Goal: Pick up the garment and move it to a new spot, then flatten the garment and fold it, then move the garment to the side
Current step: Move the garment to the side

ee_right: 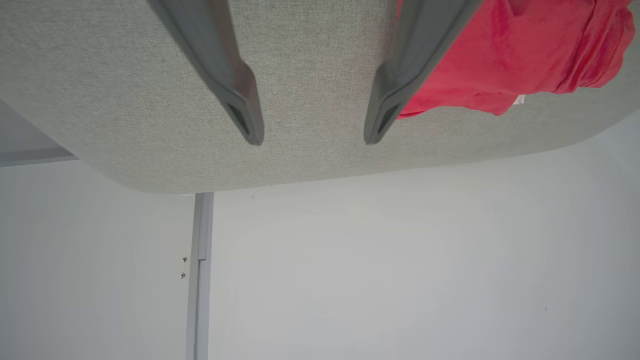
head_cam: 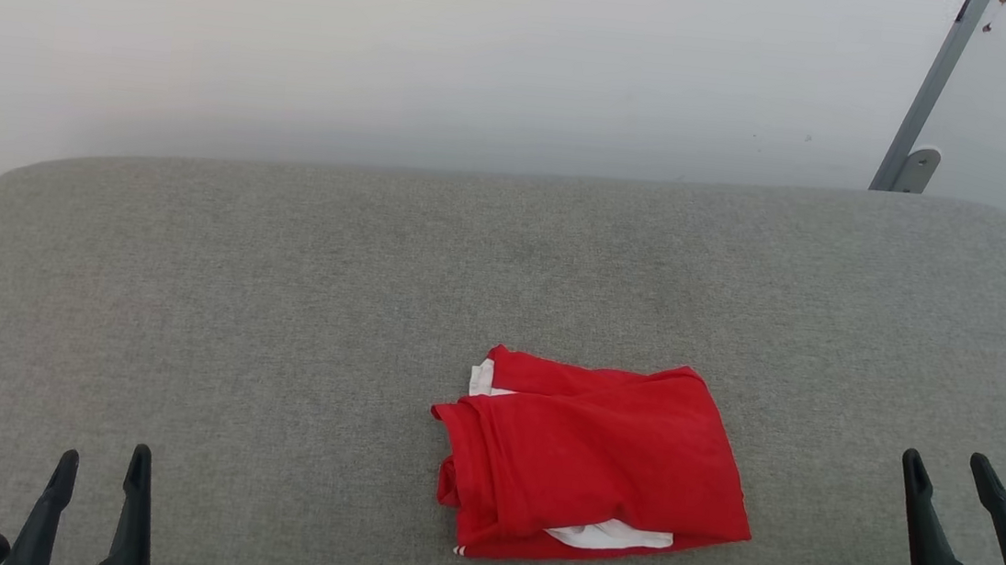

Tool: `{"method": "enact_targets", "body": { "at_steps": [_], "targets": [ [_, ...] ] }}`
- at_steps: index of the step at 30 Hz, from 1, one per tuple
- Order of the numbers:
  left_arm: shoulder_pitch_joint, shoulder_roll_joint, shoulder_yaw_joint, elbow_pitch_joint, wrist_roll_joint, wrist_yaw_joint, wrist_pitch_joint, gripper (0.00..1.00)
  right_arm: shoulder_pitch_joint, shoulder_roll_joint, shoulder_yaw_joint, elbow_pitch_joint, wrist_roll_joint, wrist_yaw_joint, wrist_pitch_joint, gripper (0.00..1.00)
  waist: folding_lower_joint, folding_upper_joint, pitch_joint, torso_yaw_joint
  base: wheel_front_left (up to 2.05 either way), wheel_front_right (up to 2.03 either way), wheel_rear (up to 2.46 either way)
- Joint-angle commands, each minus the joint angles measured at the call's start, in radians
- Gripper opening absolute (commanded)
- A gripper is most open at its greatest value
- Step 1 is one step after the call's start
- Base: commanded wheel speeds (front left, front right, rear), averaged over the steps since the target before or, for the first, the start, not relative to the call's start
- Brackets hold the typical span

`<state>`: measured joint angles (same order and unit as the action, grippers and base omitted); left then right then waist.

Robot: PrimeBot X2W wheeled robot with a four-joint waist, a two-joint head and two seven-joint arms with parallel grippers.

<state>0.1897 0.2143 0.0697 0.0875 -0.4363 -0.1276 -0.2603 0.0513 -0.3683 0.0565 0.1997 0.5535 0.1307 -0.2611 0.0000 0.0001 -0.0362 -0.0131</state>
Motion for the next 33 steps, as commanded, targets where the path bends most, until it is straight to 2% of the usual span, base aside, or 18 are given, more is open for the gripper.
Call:
{"method": "enact_targets", "body": {
  "at_steps": [1, 11, 18, 25, 33],
  "targets": [
    [-0.004, -0.003, -0.001, 0.001, -0.007, -0.003, -0.006, 1.0, 0.008, 0.007, -0.006, -0.006, -0.001, 0.0, -0.004, 1.0, 0.0, -0.0001, 0.0, 0.002, 0.0, 0.0, 0.0],
    [-0.022, -0.007, -0.017, 0.008, -0.016, -0.003, -0.006, 1.0, 0.007, 0.006, 0.007, -0.004, 0.006, 0.0, -0.004, 1.0, 0.0, -0.0001, 0.002, 0.015, 0.0, 0.0, 0.0],
    [-0.025, -0.012, -0.025, 0.001, -0.018, -0.003, -0.006, 1.0, -0.074, -0.059, 0.121, 0.054, 0.085, 0.0, 0.028, 1.0, 0.0, -0.0001, 0.015, 0.033, 0.0, 0.0, 0.0],
    [-0.045, -0.014, -0.059, 0.008, -0.03, -0.003, -0.006, 1.0, -0.21, -0.155, 0.283, 0.084, 0.212, 0.0, 0.261, 1.0, 0.0, -0.0001, 0.047, 0.073, 0.0, 0.0, 0.0],
    [-0.094, -0.011, -0.115, 0.023, -0.043, -0.003, -0.006, 1.0, -0.354, -0.25, 0.413, 0.124, 0.314, 0.0, 0.563, 1.0, 0.0, -0.0001, 0.108, 0.146, 0.0, 0.0, 0.0]
  ]
}}
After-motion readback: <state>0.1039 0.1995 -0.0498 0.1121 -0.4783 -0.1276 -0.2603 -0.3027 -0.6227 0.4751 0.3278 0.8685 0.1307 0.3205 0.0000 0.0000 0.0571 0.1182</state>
